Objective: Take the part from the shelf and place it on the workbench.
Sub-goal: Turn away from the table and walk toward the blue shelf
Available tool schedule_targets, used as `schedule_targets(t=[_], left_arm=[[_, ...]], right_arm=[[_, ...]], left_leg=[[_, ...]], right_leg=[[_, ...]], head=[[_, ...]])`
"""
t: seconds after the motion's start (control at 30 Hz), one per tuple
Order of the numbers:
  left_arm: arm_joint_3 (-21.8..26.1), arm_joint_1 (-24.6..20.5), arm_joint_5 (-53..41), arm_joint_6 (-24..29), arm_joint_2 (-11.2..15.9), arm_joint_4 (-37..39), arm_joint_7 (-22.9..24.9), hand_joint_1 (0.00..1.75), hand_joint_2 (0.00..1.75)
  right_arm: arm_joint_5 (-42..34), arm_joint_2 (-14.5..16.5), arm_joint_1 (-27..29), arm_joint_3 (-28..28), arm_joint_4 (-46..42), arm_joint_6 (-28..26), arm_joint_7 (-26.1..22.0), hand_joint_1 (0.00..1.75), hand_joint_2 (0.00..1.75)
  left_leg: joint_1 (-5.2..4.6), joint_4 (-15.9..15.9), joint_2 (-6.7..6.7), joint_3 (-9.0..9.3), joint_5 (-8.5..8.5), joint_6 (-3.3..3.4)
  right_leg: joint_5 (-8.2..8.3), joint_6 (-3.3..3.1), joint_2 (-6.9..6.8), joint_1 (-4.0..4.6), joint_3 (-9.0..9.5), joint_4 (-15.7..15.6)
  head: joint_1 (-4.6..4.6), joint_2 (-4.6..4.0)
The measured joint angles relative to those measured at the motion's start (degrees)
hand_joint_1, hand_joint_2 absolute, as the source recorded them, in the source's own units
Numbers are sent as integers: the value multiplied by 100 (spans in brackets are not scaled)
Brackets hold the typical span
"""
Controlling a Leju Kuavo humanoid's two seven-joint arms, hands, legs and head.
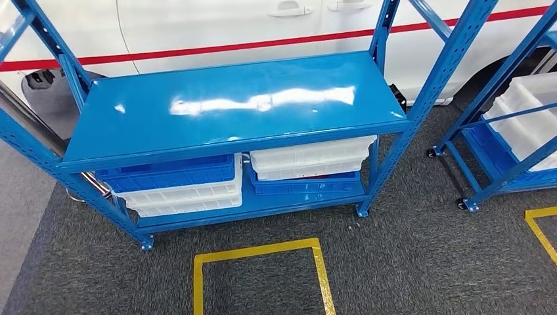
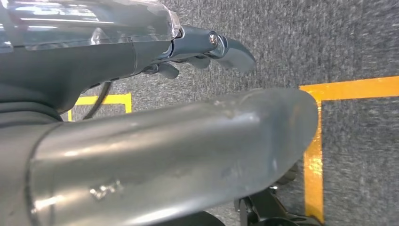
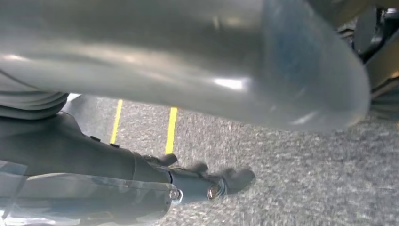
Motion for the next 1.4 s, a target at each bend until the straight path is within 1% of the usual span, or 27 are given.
schedule_targets(t=[0.07,0.17,0.23,0.27,0.3,0.37,0.4,0.43,0.53,0.57,0.6,0.67,0.7,0.73,0.77,0.83,0.87,0.93,1.07,1.1,1.17,1.2,1.23,1.27,1.3,1.37,1.4], left_arm=[[0,-15,1,1,7,0,0,0,0],[0,-27,-1,1,6,1,-1,0,0],[0,-8,-1,1,3,1,-1,0,0],[0,-1,0,1,3,1,-1,0,0],[1,4,1,2,3,1,-1,0,0],[7,14,3,2,7,1,-1,0,0],[12,21,4,3,9,1,0,0,0],[17,28,5,6,12,0,2,0,0],[22,14,1,20,4,1,1,0,0],[22,0,-2,22,0,1,-2,0,0],[22,-17,-7,22,-3,1,-7,0,0],[22,-32,-24,24,-2,1,-12,0,0],[22,-33,-33,24,-1,0,-14,0,0],[22,-28,-40,24,1,1,-14,0,0],[22,-23,-44,24,0,1,-14,0,0],[22,-11,-49,26,-6,1,-14,0,0],[23,-10,-51,28,-12,1,-14,0,0],[24,-17,-54,32,-21,1,-14,0,0],[25,-34,-54,43,-17,1,-13,0,0],[26,-35,-54,46,-15,1,-13,0,0],[31,-29,-55,49,-15,1,-9,0,0],[32,-25,-57,48,-16,1,-8,0,0],[33,-20,-58,48,-16,1,-5,0,0],[33,-15,-60,49,-16,1,-4,0,0],[34,-13,-61,49,-15,1,-3,0,0],[36,-13,-61,50,-22,3,-3,0,0],[37,-17,-60,51,-31,5,-3,0,0]], right_arm=[[0,5,6,-1,0,-1,-1,0,0],[0,9,-5,-1,0,-2,-1,0,0],[2,10,-5,-1,0,-2,-1,0,0],[3,10,-2,-2,0,-2,-1,0,0],[4,10,0,-2,0,-2,-1,0,0],[7,15,10,-3,5,-2,0,0,0],[9,18,4,-4,8,-2,1,0,0],[10,21,-3,-4,10,-2,2,0,0],[26,22,-46,-4,10,-3,2,0,0],[33,22,-56,-4,9,-4,1,0,0],[40,21,-65,-4,9,-4,0,0,0],[50,21,-72,-4,9,-4,-1,0,0],[54,21,-68,-4,9,-4,-2,0,0],[57,21,-60,-4,9,-4,-3,0,0],[60,21,-51,-4,9,-4,-6,0,0],[62,21,-36,-5,9,-4,-24,0,0],[63,19,-33,-8,9,-8,-35,0,0],[68,16,-48,-16,9,-19,-55,0,0],[77,22,-57,-44,9,-36,-63,0,175],[79,25,-53,-49,9,-42,-62,0,175],[91,26,-49,-52,9,-64,-62,0,175],[99,26,-50,-52,9,-78,-62,0,175],[108,26,-51,-53,9,-93,-62,0,175],[113,27,-52,-53,9,-110,-61,0,131],[117,27,-53,-54,9,-130,-58,0,87],[106,22,-54,-65,8,-195,-65,0,0],[93,19,-57,-77,7,-225,-80,0,0]], left_leg=[[12,324,10,-102,-18,-51],[28,1320,19,-762,-352,-113],[29,1543,19,-1082,-538,-113],[26,1403,19,-1131,-461,-97],[19,1123,19,-1121,-237,-64],[-17,517,26,-1078,354,25],[-42,339,22,-1054,548,74],[-66,267,22,-1036,645,114],[-53,175,17,-909,669,187],[-36,126,17,-872,665,203],[-25,89,19,-844,659,222],[-32,70,23,-820,622,260],[-35,69,22,-804,596,276],[-38,70,17,-775,569,283],[-38,70,9,-735,539,282],[-38,69,-7,-648,471,264],[-47,77,-10,-619,436,240],[-54,85,-9,-609,394,182],[-59,158,4,-611,292,57],[-50,361,8,-697,167,21],[1,1033,15,-1034,-148,-50],[28,1357,15,-1209,-251,-80],[56,1517,16,-1309,-244,-113],[85,1466,18,-1307,-126,-155],[121,1208,21,-1203,81,-207],[184,459,21,-877,436,-342],[201,212,18,-764,515,-324]], right_leg=[[-51,-72,-5,-17,152,-62],[-174,-116,-7,-17,321,-105],[-289,-119,3,-9,458,-107],[-352,-116,7,-3,544,-108],[-416,-112,8,4,633,-110],[-533,-87,14,20,769,-109],[-583,-58,23,29,807,-105],[-624,-22,38,34,841,-107],[-750,93,52,38,951,-103],[-826,126,41,36,909,9],[-943,157,30,31,782,243],[-1194,207,16,18,327,957],[-1242,224,13,12,103,1259],[-1175,234,12,10,-43,1390],[-995,234,11,9,-88,1316],[-464,197,10,17,65,692],[-280,163,10,34,168,372],[-188,81,11,66,284,11],[-198,-41,-4,29,382,-177],[-191,-64,-16,9,414,-214],[-204,-94,-33,2,446,-234],[-215,-102,-35,1,455,-232],[-229,-109,-37,-5,469,-227],[-249,-110,-36,-15,488,-218],[-275,-104,-34,-32,512,-203],[-346,-57,-26,-44,540,-139],[-376,-24,-20,-35,539,-106]], head=[[-19,0],[-43,1],[-43,1],[-44,1],[-44,1],[-41,0],[-44,-1],[-43,-1],[-43,0],[-36,0],[-26,1],[-12,-1],[-13,0],[-10,0],[-9,1],[-5,0],[-6,-1],[-8,0],[-20,-1],[-35,0],[-58,0],[-58,-1],[-58,-1],[-56,-1],[-58,-1],[-77,-1],[-92,0]])
